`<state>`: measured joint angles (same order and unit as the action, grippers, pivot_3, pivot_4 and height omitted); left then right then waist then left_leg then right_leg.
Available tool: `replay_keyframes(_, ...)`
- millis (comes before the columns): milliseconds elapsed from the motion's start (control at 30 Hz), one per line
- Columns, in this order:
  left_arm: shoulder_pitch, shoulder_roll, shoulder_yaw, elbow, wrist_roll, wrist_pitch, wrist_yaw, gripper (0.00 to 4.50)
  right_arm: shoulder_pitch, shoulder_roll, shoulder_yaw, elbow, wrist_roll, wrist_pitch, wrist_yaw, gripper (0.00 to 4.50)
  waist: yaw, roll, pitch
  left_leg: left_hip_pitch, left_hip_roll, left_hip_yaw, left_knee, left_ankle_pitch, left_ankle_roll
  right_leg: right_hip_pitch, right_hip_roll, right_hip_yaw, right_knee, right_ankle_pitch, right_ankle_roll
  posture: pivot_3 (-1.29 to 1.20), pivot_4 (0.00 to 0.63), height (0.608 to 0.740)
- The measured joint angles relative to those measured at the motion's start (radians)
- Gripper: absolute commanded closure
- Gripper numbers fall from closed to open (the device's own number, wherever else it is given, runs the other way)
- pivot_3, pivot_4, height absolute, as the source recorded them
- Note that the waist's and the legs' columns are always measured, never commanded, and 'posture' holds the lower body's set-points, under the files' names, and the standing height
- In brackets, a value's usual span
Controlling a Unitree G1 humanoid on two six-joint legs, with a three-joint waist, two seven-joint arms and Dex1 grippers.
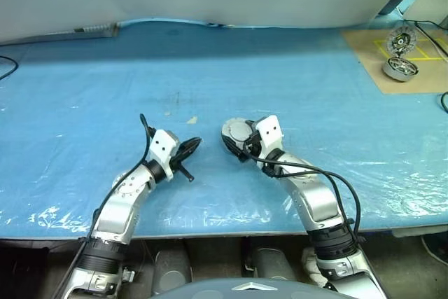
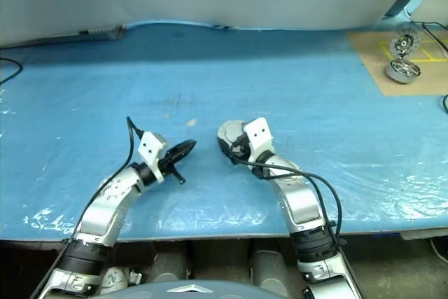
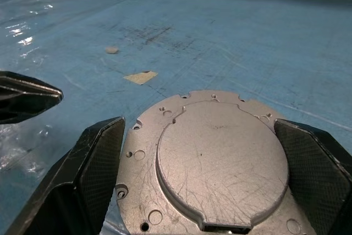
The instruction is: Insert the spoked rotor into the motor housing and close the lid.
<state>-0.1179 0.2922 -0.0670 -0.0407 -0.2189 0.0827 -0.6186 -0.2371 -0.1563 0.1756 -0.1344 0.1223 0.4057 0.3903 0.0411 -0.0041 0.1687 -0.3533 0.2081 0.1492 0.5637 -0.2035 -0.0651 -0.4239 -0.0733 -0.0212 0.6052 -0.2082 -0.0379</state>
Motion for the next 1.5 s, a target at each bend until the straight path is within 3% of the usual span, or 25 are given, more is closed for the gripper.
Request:
replay_keyframes(700, -0.037, -0.031, 0.053, 0.08, 0.013, -0.099, 0.073, 4.5, 0.0, -0.011, 0.007, 0.001, -0.023, -0.014, -0.001, 0.19, 0.001, 0.0, 0.0, -0.001, 0.0, 0.0, -0.001, 0.0, 0.0, -0.001, 0.0, 0.0, 0.0, 0.0, 0.001, 0.0, 0.15, 0.74)
replay_keyframes(1333, -0.044, -0.055, 0.063, 0.076, -0.001, 0.016, 0.139, 4.5, 0.001, -0.008, 0.011, 0.004, -0.033, -0.022, -0.008, 0.19, 0.001, 0.0, 0.0, -0.001, 0.0, 0.0, -0.001, 0.0, 0.0, -0.001, 0.0, 0.0, 0.0, 0.0, 0.001, 0.0, 0.15, 0.74)
replay_keyframes(1433, -0.044, -0.055, 0.073, 0.075, -0.024, 0.038, 0.132, 3.94, 0.001, -0.003, 0.003, 0.004, -0.026, -0.018, -0.011, 0.0, 0.001, 0.0, 0.0, -0.001, 0.0, 0.0, -0.001, 0.0, 0.0, -0.001, 0.0, 0.0, 0.0, 0.0, 0.001, 0.0, 0.15, 0.74)
replay_keyframes(1500, -0.044, -0.053, 0.085, 0.074, -0.035, 0.045, 0.131, 3.28, 0.001, -0.002, 0.001, 0.004, -0.024, -0.018, -0.011, 0.0, 0.002, 0.0, 0.0, -0.001, 0.0, 0.0, -0.001, 0.0, 0.0, -0.001, 0.0, 0.0, 0.0, 0.0, 0.001, 0.0, 0.15, 0.74)
